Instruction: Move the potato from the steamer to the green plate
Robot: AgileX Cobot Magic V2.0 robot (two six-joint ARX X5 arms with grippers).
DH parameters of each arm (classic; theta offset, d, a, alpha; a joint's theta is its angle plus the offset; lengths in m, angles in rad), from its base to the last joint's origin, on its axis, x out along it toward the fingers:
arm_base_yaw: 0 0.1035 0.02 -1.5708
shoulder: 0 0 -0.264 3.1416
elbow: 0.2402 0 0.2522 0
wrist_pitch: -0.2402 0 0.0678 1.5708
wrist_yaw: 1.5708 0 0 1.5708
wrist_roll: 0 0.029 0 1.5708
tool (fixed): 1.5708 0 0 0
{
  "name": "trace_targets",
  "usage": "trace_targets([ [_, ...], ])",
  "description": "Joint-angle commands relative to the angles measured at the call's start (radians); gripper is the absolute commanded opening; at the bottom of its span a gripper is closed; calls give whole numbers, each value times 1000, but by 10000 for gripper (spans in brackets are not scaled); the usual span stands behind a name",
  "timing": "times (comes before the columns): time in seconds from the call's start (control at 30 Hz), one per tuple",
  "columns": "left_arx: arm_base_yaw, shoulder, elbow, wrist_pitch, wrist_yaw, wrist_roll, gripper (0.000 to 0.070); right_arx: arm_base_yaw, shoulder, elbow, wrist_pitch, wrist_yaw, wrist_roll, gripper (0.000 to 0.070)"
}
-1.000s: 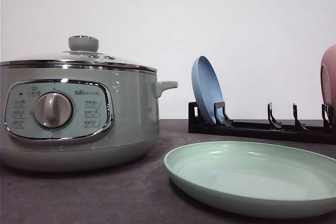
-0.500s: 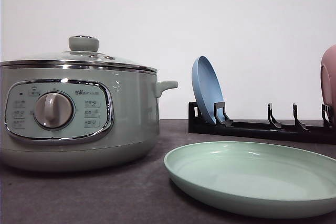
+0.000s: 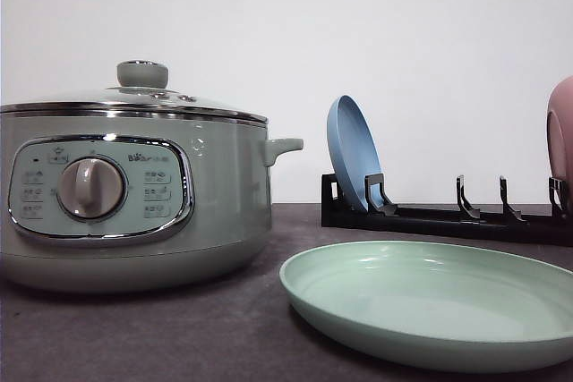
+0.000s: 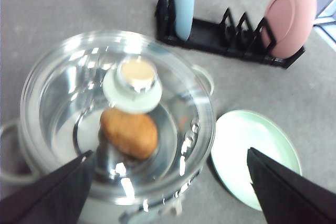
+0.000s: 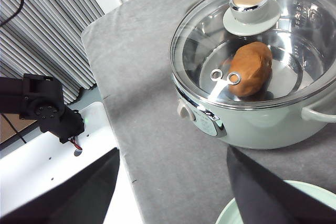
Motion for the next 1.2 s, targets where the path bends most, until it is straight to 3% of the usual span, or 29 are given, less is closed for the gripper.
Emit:
trace_targets([
  [0.0, -17, 42, 59, 4, -27, -11, 578, 5, 9, 21, 0, 0, -15, 403],
  [0.3, -166, 304, 294, -80, -221, -6, 545, 5, 9, 21, -8, 0, -21, 403],
  [0.6, -266, 517, 366, -82, -317, 7, 546, 5, 9, 21, -12, 0, -21, 403],
  [0.83, -294, 622, 366, -68, -377, 17, 546, 5, 9, 21, -12, 1, -21, 403],
  [1.17, -296, 701, 366, -59, -395, 34, 545, 5, 10, 21, -12, 0, -21, 403],
])
